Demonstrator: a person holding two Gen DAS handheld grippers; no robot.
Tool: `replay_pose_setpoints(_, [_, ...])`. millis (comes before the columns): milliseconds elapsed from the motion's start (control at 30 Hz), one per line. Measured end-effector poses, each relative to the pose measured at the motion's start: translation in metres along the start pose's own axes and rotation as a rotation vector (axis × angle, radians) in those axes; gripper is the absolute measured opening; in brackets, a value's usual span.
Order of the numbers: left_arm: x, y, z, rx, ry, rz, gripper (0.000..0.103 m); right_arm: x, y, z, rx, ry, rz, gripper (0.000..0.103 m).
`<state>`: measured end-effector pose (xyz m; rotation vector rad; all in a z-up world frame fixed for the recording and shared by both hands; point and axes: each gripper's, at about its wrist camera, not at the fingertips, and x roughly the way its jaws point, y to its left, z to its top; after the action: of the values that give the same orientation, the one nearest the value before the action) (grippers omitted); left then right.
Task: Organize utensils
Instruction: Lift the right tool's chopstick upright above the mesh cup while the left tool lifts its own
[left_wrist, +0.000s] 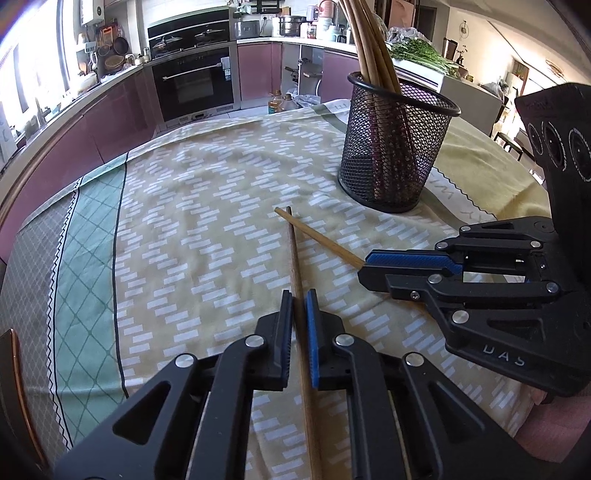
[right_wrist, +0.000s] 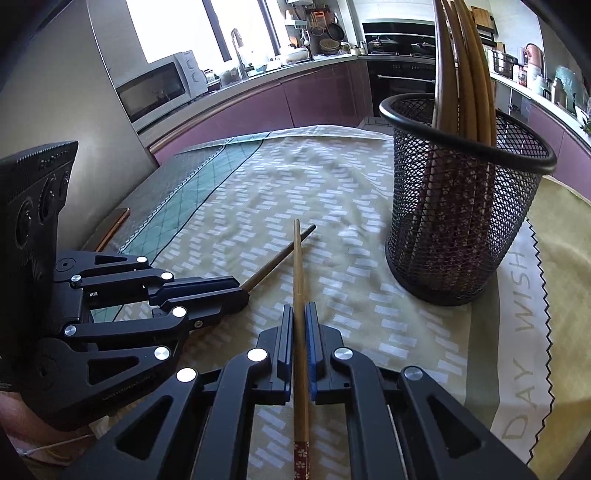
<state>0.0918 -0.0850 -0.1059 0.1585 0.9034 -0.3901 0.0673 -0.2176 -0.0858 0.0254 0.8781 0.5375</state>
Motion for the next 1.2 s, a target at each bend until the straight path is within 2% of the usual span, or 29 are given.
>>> replay_pose_setpoints(600, [-0.029,0.007,0.006,-0.047,-0.074,-0.048,0.008,-0.036,0.001,0.008,0.009,-0.103,0.052,0.006])
replay_pose_setpoints(1200, [-0.06,0.009,0.015,-0.07,-0.142,-0.118,0.007,-0.065,-0.002,0.016,0.008,-0.196,0.054,0.006])
